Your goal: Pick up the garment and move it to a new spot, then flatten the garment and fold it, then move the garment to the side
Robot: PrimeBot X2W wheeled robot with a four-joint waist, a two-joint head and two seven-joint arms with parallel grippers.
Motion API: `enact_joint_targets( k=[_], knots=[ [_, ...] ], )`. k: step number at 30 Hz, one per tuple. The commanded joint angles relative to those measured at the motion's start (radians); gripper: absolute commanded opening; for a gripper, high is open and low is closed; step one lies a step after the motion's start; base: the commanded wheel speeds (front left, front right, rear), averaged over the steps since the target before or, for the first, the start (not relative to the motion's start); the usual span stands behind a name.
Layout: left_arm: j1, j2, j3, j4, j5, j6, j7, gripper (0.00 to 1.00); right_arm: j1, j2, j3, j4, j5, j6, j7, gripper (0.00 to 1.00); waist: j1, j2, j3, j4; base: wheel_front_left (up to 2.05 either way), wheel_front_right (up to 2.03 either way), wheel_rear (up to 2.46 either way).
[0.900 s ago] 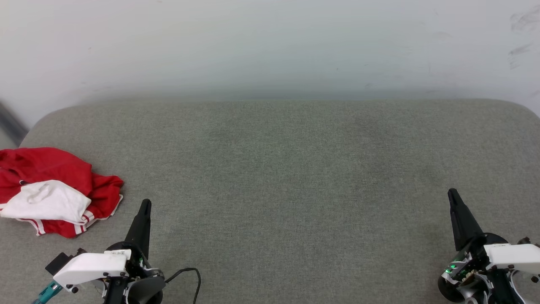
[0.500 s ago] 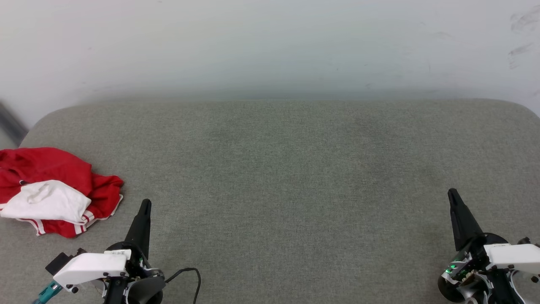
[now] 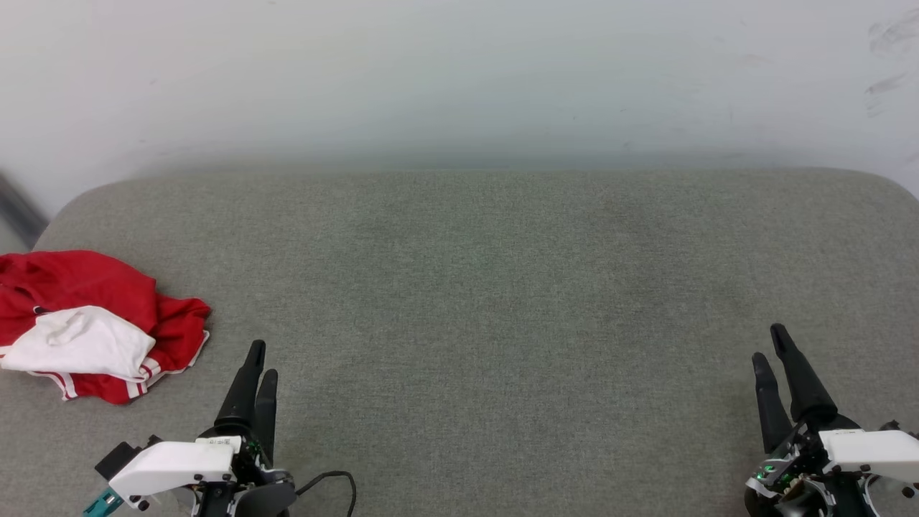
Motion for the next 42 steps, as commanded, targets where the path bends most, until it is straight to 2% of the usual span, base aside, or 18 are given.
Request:
enact_joint_targets(
  k=[1,6,12,14,15,29,42],
  knots=[
    [-0.031,0.002,-0.01,-0.025,0.006,-0.002,-0.009,1.0,-0.014,-0.002,0.004,-0.028,-0.01,0.0,-0.01,1.0,0.0,0.0,0.0,0.0,0.0,0.0,0.0],
    [-0.034,0.002,-0.018,-0.047,0.042,-0.002,-0.033,1.0,-0.008,-0.012,0.018,-0.051,-0.046,0.0,-0.038,1.0,0.0,0.0,0.0,0.001,0.0,0.0,0.0],
    [-0.036,0.002,-0.029,-0.075,0.149,-0.002,-0.061,1.0,-0.003,-0.033,0.04,-0.069,-0.148,0.0,-0.072,1.0,0.0,0.0,-0.001,0.002,0.0,0.0,0.0],
    [-0.037,0.002,-0.036,-0.081,0.197,-0.002,-0.069,1.0,-0.002,-0.036,0.043,-0.074,-0.192,0.0,-0.081,1.0,0.0,0.0,-0.002,0.002,0.0,0.0,0.0],
    [-0.038,0.002,-0.047,-0.088,0.277,-0.002,-0.082,1.0,0.0,-0.039,0.046,-0.084,-0.266,0.0,-0.094,1.0,0.0,0.0,-0.002,0.003,0.0,0.0,0.0],
    [-0.05,0.006,-0.089,-0.097,0.662,0.0,-0.136,1.0,-0.002,-0.055,0.074,-0.121,-0.603,0.0,-0.134,1.0,0.0,0.0,-0.002,0.006,0.0,0.0,0.0],
    [-0.056,0.032,-0.142,-0.105,0.916,0.033,-0.179,1.0,0.005,-0.058,0.082,-0.16,-0.846,0.0,-0.131,1.0,0.0,0.0,-0.003,0.01,0.0,0.0,0.0]
  ],
)
